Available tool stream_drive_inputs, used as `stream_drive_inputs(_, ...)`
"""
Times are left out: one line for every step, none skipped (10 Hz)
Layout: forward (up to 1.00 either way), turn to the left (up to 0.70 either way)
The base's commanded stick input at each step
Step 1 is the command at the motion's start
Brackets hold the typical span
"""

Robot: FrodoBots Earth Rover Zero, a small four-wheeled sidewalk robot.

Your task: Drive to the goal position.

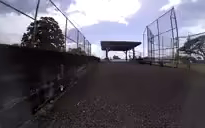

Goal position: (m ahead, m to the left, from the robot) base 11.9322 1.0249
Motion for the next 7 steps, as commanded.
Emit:
stream_drive_inputs(0.7,0.01)
stream_drive_inputs(0.7,0.01)
stream_drive_inputs(0.7,0.01)
stream_drive_inputs(0.7,0.01)
stream_drive_inputs(0.7,0.01)
stream_drive_inputs(0.7,0.01)
stream_drive_inputs(0.7,0.01)
